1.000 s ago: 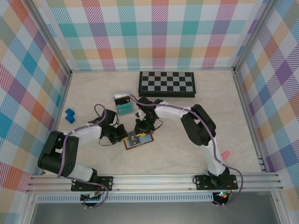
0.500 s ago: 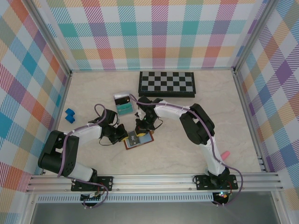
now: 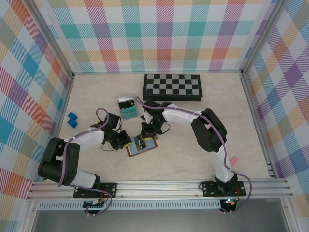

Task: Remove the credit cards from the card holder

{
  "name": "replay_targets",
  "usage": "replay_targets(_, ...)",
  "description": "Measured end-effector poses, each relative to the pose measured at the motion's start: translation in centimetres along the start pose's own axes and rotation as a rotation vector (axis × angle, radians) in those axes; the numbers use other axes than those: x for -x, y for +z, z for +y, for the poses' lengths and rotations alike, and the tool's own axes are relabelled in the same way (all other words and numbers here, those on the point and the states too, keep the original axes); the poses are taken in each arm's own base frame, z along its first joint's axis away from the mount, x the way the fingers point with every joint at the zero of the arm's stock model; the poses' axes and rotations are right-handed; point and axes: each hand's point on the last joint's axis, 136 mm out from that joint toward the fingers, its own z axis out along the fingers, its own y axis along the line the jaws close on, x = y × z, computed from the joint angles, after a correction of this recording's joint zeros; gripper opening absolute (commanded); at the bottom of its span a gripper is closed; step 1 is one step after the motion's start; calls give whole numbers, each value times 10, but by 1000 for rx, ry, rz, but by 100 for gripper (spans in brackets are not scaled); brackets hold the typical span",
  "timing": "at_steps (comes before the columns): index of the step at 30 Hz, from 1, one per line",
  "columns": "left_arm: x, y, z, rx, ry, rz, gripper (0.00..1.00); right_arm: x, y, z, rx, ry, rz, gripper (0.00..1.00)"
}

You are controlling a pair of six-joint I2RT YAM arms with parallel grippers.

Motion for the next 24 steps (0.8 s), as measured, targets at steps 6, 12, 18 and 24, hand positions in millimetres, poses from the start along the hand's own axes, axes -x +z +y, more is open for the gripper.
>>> replay_targets(6, 4, -11, -14, -30, 12, -14, 12, 0, 0, 0, -2, 1, 1, 2)
replay_targets(12, 1, -14, -21, -62, 14, 2, 6, 0, 0, -1, -2, 3, 1, 8)
replay_targets(18, -6, 0, -23, -62, 23, 48, 1, -2, 1, -3, -10, 10, 10, 15)
replay_targets(24, -8, 13, -16, -33, 12, 74, 0, -1, 9, -12, -30, 39, 41, 24)
